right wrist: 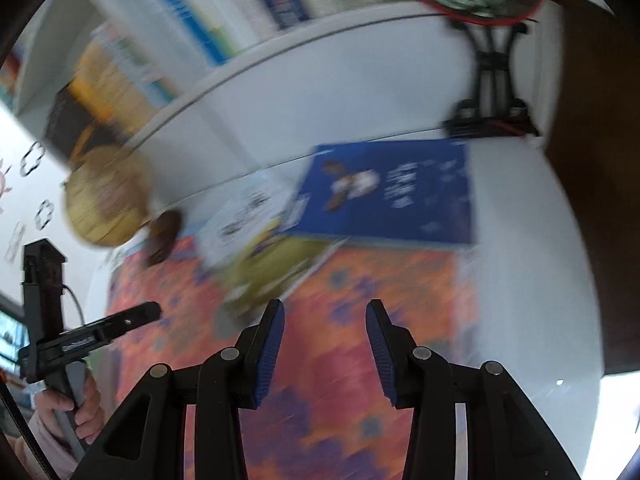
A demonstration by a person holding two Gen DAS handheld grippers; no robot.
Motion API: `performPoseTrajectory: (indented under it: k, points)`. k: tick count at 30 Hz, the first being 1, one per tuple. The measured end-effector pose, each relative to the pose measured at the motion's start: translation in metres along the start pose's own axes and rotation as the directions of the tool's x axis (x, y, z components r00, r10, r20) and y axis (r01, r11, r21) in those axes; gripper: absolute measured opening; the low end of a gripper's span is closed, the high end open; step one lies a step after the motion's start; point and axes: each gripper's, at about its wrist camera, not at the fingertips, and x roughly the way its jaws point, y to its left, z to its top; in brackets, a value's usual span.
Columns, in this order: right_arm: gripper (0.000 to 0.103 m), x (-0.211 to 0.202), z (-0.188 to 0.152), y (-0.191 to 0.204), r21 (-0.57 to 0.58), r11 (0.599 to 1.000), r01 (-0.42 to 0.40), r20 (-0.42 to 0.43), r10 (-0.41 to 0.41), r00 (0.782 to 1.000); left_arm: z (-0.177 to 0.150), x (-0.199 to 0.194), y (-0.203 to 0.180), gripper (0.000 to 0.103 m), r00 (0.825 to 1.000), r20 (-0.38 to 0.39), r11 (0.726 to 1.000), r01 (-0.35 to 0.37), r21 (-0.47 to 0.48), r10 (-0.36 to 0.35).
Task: Organize books
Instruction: 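Move the left gripper over the blue eagle book on the cloth, then close the left gripper on the edge of the blue eagle book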
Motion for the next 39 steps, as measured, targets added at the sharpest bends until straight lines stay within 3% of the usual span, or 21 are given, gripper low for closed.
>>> performPoseTrajectory:
  k: [8,12,16,19,24,29,39]
  points:
    - [0.041,0.050,0.025,-0.077,0.169,0.985,0.046,0.039,-0.054,0.998,0.045,0.082,-0.028,0.050,1.000,0.024,0.999,-0.011,0.033,0.010]
    - [0.041,0.071,0.032,-0.094,0.192,0.979,0.067,0.025,-0.073,0.997,0.053,0.106,-0.032,0.049,1.000,-0.001,1.000,0.009,0.027,-0.009]
    - [0.041,0.086,0.036,-0.101,0.187,0.981,0.058,0.032,-0.065,0.997,0.057,0.116,-0.050,0.050,1.000,0.009,0.993,-0.018,0.120,0.017]
    - [0.047,0.088,0.037,-0.097,0.163,0.985,0.059,0.030,-0.065,0.997,0.062,0.123,-0.059,0.058,1.000,0.004,0.989,-0.023,0.147,0.023]
    - [0.047,0.088,0.034,-0.093,0.140,0.987,0.072,0.010,-0.074,0.997,0.059,0.123,-0.065,0.059,0.998,-0.021,0.975,-0.050,0.215,0.055]
    - [0.048,0.078,0.025,-0.074,0.075,0.995,0.070,-0.026,-0.069,0.997,0.050,0.101,-0.052,0.059,0.998,-0.033,0.975,-0.044,0.219,0.052]
    - [0.048,0.042,-0.039,0.005,-0.055,0.998,-0.015,-0.134,0.007,0.991,0.004,0.035,0.001,0.059,0.998,-0.055,0.982,-0.029,0.188,0.040]
